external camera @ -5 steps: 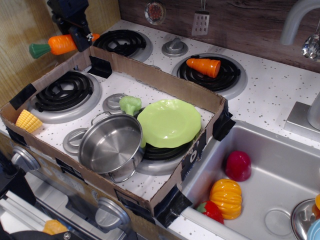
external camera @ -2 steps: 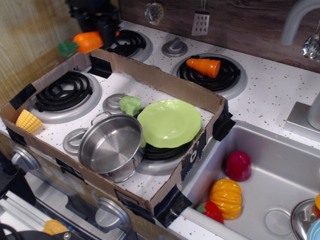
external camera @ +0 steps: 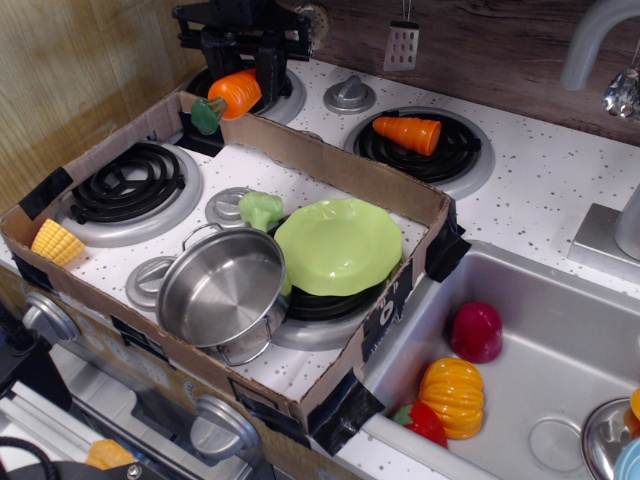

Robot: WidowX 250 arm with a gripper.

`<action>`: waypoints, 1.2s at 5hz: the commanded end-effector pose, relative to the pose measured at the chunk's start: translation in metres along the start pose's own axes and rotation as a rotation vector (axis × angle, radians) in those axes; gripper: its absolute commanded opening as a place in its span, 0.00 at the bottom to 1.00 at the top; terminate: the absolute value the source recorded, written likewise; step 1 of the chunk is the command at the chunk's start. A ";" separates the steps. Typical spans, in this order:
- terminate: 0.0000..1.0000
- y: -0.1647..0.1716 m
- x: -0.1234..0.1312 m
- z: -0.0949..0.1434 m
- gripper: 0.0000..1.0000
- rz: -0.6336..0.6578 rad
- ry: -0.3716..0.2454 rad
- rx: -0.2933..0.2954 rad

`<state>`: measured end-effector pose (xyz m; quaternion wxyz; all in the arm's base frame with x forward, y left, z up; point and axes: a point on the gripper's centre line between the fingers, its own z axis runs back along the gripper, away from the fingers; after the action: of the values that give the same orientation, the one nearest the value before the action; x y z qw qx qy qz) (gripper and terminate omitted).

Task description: Put carrot on plate

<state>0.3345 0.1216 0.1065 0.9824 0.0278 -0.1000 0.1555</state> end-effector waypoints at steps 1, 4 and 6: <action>0.00 -0.023 -0.006 0.011 0.00 0.095 -0.100 0.033; 0.00 -0.066 -0.033 -0.009 0.00 0.218 -0.096 0.038; 0.00 -0.082 -0.050 -0.025 0.00 0.300 -0.098 0.010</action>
<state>0.3028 0.0283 0.0501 0.9449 0.0318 -0.1229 0.3017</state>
